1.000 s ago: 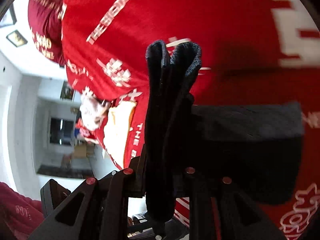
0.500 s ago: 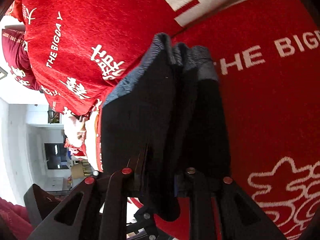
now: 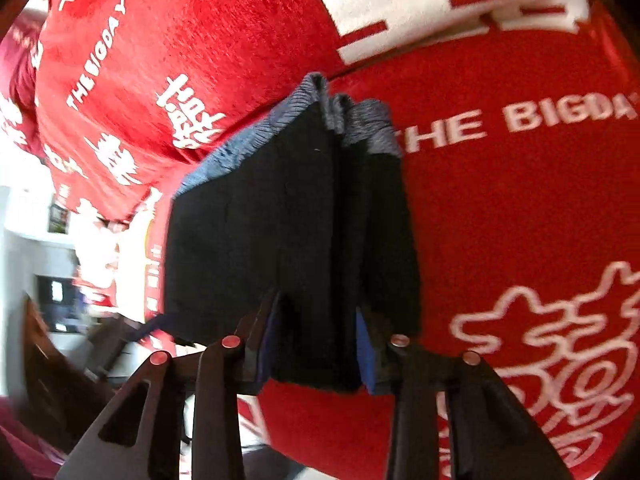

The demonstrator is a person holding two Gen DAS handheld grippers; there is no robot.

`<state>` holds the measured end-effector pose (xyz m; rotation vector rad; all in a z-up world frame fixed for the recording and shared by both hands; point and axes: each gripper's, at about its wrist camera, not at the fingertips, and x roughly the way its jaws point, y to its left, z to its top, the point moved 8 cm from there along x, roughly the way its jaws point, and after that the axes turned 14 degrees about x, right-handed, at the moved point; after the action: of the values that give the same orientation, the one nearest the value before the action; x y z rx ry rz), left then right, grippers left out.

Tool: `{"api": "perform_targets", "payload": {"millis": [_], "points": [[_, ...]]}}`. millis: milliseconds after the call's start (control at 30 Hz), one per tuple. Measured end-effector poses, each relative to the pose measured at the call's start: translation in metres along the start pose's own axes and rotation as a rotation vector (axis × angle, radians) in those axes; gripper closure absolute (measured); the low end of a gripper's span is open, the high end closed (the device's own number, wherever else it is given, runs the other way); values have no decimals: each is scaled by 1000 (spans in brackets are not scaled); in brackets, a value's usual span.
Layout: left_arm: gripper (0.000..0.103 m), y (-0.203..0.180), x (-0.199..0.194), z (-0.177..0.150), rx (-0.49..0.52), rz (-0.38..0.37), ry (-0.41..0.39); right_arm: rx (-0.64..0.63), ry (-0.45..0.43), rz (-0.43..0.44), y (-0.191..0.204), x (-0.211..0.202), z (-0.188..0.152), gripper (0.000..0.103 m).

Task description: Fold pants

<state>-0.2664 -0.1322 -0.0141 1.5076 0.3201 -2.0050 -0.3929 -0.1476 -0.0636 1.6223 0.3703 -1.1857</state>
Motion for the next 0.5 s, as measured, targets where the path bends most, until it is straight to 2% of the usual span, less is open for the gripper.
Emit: {"api": "perform_targets", "payload": {"millis": [67, 100, 200, 300, 333, 367, 500], "points": [[46, 18, 1, -5, -52, 19, 21, -3, -11, -64, -8, -5, -5, 54], [46, 26, 5, -9, -82, 19, 38, 7, -10, -74, -12, -6, -6, 52], [46, 49, 23, -21, -187, 12, 103, 48, -11, -77, -20, -9, -11, 51], [46, 53, 37, -30, -265, -26, 139, 60, -3, -105, -30, -6, -17, 49], [44, 53, 42, -32, -279, -28, 148, 65, 4, -113, -34, -4, -19, 48], [36, 50, 44, -31, -278, -32, 151, 66, 8, -121, -36, -1, -20, 46], [35, 49, 49, -29, -283, -5, 171, 43, 11, -147, -36, 0, -19, 43]]}}
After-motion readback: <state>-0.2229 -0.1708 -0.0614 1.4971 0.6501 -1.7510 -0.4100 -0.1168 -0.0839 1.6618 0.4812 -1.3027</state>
